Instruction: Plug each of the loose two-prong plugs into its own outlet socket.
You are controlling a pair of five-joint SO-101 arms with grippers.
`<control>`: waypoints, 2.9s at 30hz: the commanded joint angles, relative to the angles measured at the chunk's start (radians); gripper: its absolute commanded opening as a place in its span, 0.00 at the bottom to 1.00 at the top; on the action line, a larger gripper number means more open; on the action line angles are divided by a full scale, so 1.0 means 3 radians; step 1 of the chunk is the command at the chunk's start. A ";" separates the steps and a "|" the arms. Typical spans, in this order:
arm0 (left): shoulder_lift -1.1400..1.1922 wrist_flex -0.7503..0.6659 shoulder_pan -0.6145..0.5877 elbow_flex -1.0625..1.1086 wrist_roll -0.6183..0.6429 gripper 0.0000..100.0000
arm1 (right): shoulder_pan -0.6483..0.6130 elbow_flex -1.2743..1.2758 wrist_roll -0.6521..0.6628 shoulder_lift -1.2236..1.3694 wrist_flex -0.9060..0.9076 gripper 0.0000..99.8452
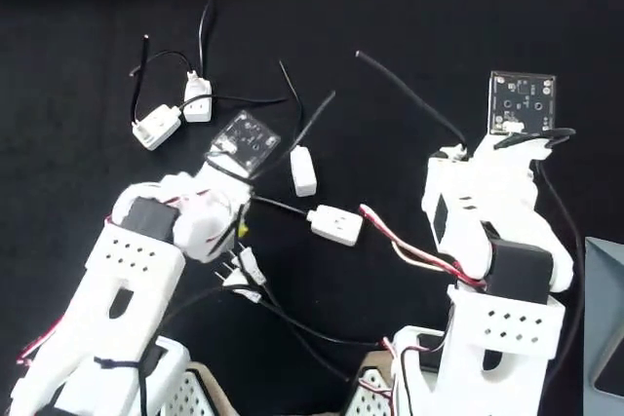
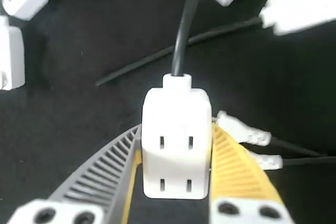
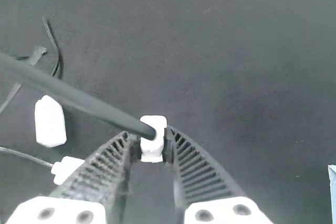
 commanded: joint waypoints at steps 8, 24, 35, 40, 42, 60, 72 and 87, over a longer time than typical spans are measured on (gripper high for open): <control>-0.0082 -0.0701 -0.0483 0.0601 -0.0491 0.12 | -0.0557 -0.0069 -0.0015 -0.0064 0.0102 0.01; -0.0123 -0.0757 -0.0504 0.0821 -0.0113 0.35 | -0.0634 -0.0018 -0.0015 -0.0059 0.0102 0.01; -0.0133 0.0343 -0.1297 -0.0488 -0.0102 0.33 | -0.1028 0.0043 -0.0082 -0.0033 0.0056 0.01; -0.0133 0.0455 -0.2166 -0.0754 0.0026 0.33 | -0.1632 0.0509 -0.0153 -0.0028 -0.0588 0.01; -0.0133 0.0455 -0.2468 -0.0760 0.0148 0.33 | -0.1862 0.0708 -0.0153 -0.0028 -0.0880 0.01; -0.0133 0.0394 -0.3245 -0.0115 0.0777 0.33 | -0.3243 0.0821 -0.0128 0.1383 -0.2291 0.01; -0.0133 -0.0031 -0.3537 0.0222 0.0910 0.33 | -0.3708 0.0509 -0.0010 0.2309 -0.2660 0.01; -0.0133 -0.0036 -0.3532 0.0294 0.0915 0.33 | -0.3682 0.0453 0.0092 0.2606 -0.2869 0.01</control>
